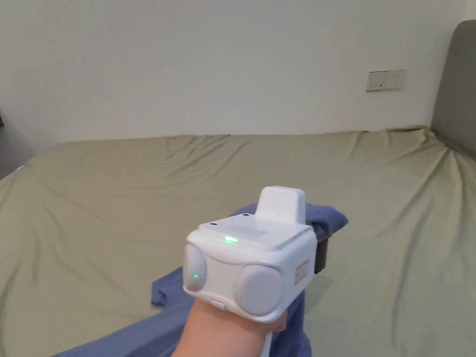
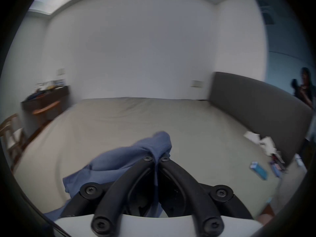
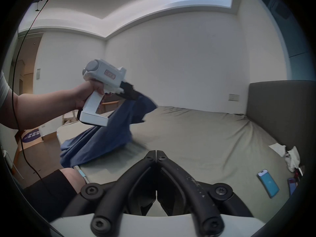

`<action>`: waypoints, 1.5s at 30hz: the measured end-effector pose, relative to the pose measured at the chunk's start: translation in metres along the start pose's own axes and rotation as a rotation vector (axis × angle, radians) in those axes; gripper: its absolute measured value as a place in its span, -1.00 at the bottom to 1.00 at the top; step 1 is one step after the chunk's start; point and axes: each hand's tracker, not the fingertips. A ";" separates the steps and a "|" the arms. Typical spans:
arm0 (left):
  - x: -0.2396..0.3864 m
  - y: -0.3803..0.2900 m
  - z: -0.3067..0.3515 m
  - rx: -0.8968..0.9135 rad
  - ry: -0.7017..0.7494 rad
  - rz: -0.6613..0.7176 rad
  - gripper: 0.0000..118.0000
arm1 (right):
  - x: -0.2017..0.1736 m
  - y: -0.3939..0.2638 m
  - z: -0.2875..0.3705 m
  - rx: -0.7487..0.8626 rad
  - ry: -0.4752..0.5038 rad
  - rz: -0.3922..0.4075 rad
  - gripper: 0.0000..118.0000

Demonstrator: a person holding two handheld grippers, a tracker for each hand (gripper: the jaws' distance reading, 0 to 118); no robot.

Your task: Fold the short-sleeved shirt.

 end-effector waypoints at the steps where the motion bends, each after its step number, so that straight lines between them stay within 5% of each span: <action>1: 0.029 -0.002 -0.020 -0.021 -0.038 0.001 -0.99 | 0.009 -0.001 0.010 -0.005 -0.031 0.000 -0.98; 7: 0.134 -0.065 -0.133 -0.294 -0.163 -0.009 -0.99 | 0.056 -0.010 0.061 -0.028 -0.181 -0.017 -0.98; 13: 0.139 -0.140 -0.166 -0.432 -0.171 0.018 -0.94 | 0.077 -0.023 0.069 -0.054 -0.237 -0.042 -0.98; 14: 0.135 -0.144 -0.161 -0.429 -0.170 0.012 -0.62 | 0.079 -0.025 0.067 -0.059 -0.235 -0.044 -0.98; 17: 0.108 -0.139 -0.130 -0.340 -0.178 -0.002 0.96 | 0.077 -0.026 0.054 -0.067 -0.216 -0.022 -0.98; 18: 0.096 -0.134 -0.105 -0.292 -0.163 -0.014 1.00 | 0.077 -0.026 0.051 -0.063 -0.207 -0.018 -0.98; 20: 0.068 -0.126 -0.048 -0.052 -0.108 -0.027 0.89 | 0.073 -0.023 0.041 -0.053 -0.189 -0.014 -0.98; 22: 0.041 -0.122 0.014 0.007 -0.025 -0.060 0.73 | 0.070 -0.021 0.033 -0.037 -0.171 0.003 -0.98; 26: -0.011 -0.141 0.119 0.062 0.185 0.011 -0.41 | 0.065 -0.024 0.015 -0.026 -0.154 0.012 -0.98; 29: -0.047 -0.177 0.200 0.119 0.357 0.169 -1.00 | 0.058 -0.027 0.003 -0.043 -0.148 0.011 -0.98; 37: -0.104 -0.224 0.255 -0.003 0.485 0.377 -1.00 | 0.038 -0.037 -0.007 -0.131 -0.088 0.021 -0.98; 41: -0.142 -0.197 0.226 -0.006 0.510 0.291 -1.00 | 0.034 -0.033 -0.013 -0.142 -0.093 0.015 -0.98; 45: -0.221 -0.174 0.152 -0.138 0.445 0.386 -1.00 | 0.032 -0.024 -0.021 -0.141 -0.095 0.029 -0.98</action>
